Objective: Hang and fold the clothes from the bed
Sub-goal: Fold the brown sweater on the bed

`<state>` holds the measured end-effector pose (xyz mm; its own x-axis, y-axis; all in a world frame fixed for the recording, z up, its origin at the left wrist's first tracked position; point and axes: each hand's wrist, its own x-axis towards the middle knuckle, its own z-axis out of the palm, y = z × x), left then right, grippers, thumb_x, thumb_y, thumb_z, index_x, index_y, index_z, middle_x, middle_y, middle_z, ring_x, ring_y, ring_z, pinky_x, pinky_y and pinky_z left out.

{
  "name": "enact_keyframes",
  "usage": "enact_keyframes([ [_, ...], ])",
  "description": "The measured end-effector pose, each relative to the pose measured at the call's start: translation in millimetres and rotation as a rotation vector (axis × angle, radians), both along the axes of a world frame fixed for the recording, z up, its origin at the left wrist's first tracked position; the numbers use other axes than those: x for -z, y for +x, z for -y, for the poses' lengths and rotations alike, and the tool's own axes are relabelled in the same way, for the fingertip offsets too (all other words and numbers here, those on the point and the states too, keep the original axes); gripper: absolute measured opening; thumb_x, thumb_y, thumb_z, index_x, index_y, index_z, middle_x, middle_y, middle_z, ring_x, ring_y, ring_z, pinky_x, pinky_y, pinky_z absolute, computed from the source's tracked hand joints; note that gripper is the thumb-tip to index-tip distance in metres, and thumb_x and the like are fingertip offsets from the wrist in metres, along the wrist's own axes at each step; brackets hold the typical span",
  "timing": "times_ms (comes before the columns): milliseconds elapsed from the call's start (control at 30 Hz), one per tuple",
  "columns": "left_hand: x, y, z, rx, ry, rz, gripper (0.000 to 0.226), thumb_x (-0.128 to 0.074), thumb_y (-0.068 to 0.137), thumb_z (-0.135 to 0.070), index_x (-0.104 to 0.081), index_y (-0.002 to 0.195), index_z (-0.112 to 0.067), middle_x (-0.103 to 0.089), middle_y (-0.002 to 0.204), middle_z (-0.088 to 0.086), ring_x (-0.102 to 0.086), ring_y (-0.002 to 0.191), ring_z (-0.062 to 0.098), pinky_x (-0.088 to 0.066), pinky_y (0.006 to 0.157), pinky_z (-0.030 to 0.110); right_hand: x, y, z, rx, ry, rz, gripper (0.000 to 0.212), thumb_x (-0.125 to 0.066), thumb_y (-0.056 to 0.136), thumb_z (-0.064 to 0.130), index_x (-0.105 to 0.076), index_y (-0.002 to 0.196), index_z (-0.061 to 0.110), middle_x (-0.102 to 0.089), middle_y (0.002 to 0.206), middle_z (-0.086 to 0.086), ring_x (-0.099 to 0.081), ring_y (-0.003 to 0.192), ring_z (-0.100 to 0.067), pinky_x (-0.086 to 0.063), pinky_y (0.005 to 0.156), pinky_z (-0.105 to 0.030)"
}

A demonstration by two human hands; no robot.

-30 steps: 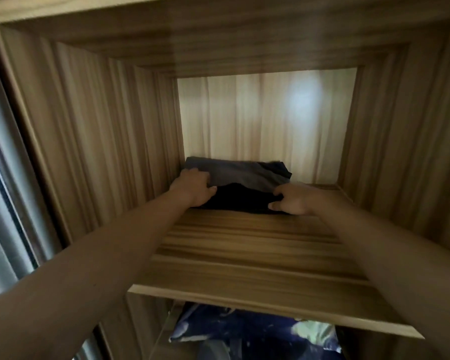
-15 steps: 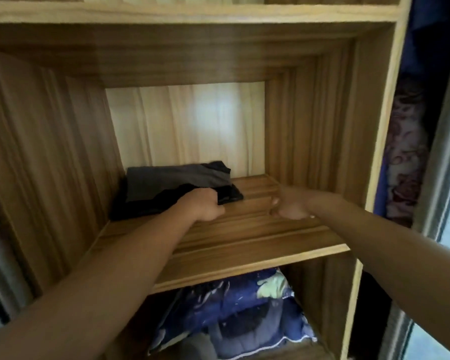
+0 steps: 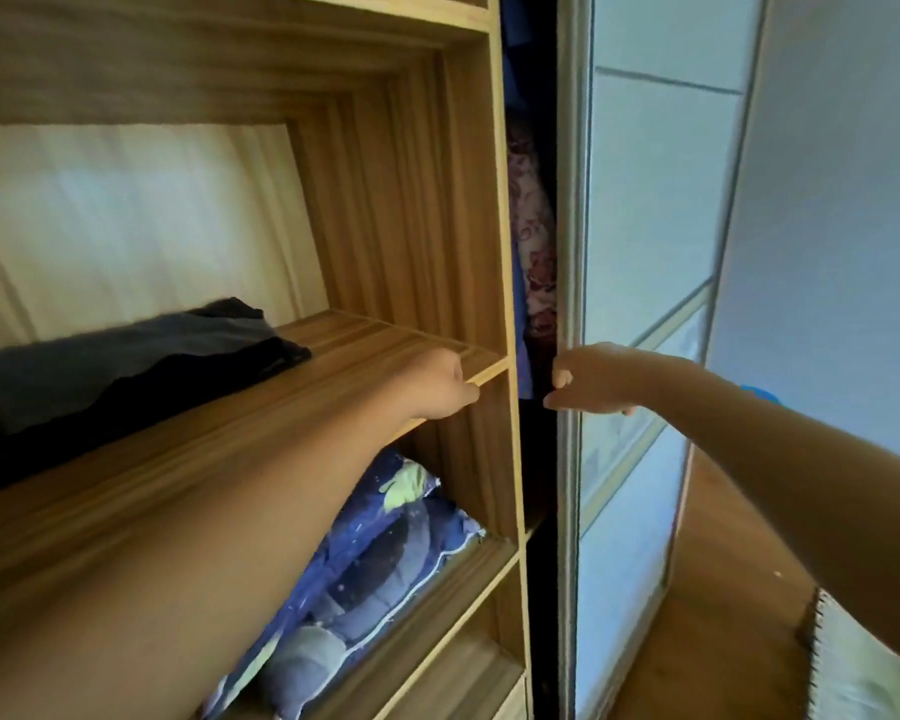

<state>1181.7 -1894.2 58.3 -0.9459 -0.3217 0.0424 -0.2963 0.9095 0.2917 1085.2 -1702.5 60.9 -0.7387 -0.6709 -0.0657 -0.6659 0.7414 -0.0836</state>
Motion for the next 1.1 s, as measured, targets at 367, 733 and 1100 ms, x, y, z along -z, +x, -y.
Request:
enact_keyframes([
  [367, 71, -97, -144, 0.406, -0.097, 0.195, 0.038, -0.053, 0.098, -0.040, -0.062, 0.105, -0.004, -0.064, 0.107, 0.008, -0.064, 0.101, 0.028, -0.049, 0.080, 0.033, 62, -7, -193, 0.423, 0.114, 0.128, 0.034, -0.055, 0.099, 0.047, -0.061, 0.116, 0.018, -0.065, 0.123, -0.006, -0.060, 0.100, -0.022, -0.041, 0.079, -0.028],
  [733, 153, -236, -282, 0.647, -0.136, 0.256, 0.027, -0.057, 0.091, -0.040, -0.061, 0.101, -0.015, -0.063, 0.098, 0.003, -0.058, 0.085, 0.019, -0.049, 0.077, 0.036, 142, -73, -346, 0.773, 0.026, 0.277, 0.044, -0.057, 0.097, 0.044, -0.063, 0.129, 0.014, -0.063, 0.129, -0.007, -0.059, 0.117, -0.027, -0.047, 0.094, -0.034],
  [1100, 216, -362, -413, 0.831, -0.206, 0.318, 0.024, -0.054, 0.090, -0.047, -0.059, 0.099, -0.026, -0.063, 0.098, -0.004, -0.061, 0.089, 0.018, -0.056, 0.084, 0.041, 192, -155, -462, 0.964, 0.061, 0.334, 0.048, -0.051, 0.097, 0.053, -0.057, 0.134, 0.023, -0.060, 0.134, -0.003, -0.058, 0.118, -0.027, -0.050, 0.093, -0.039],
])
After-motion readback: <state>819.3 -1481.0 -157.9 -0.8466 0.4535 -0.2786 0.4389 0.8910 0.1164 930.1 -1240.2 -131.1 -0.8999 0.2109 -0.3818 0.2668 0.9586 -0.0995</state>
